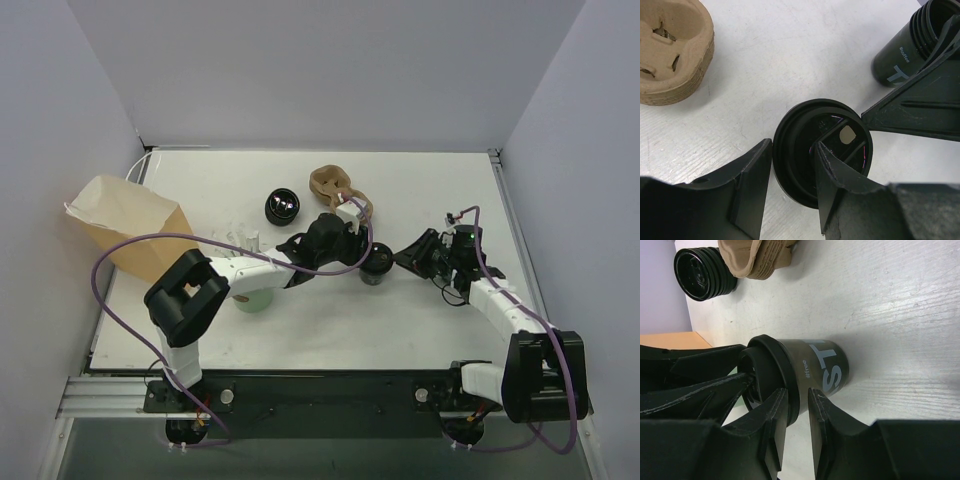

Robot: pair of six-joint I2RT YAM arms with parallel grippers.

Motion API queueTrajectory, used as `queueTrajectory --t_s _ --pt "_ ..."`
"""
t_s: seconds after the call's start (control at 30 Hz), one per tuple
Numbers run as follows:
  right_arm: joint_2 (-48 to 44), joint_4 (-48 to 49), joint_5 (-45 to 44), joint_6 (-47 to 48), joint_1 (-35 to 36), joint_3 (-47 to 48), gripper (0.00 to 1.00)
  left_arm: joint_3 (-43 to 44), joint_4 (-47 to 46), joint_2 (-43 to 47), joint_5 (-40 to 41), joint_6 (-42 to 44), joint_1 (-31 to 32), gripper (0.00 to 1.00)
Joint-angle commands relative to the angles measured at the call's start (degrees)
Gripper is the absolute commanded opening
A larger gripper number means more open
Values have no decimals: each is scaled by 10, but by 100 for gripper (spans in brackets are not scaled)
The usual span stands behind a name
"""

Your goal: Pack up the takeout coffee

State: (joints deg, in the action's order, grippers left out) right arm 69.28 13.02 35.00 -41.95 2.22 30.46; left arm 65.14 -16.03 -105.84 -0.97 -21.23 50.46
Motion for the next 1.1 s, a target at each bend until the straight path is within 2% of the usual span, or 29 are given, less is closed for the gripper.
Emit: queueTrajectory --t_s 0.0,0.23,0.43,0.6,0.77,0.9,1.07 --pt "5 19 12 2 -4 18 24 -27 151 -55 -2 24 3 48" --pt "44 62 23 -10 -3 0 24 -28 148 -59 -2 24 3 48" --pt "83 129 12 -39 0 -72 20 -46 131 -60 4 14 3 48" --pt "103 231 27 -101 9 -125 18 -60 121 -70 5 7 3 48" --pt "146 321 1 -173 53 -168 16 -59 118 -80 5 1 3 48" --pt "176 329 -61 -203 100 -197 14 -62 116 -83 5 -2 2 48" --pt "205 436 -71 -254 133 -245 15 -85 99 -79 16 -3 0 48"
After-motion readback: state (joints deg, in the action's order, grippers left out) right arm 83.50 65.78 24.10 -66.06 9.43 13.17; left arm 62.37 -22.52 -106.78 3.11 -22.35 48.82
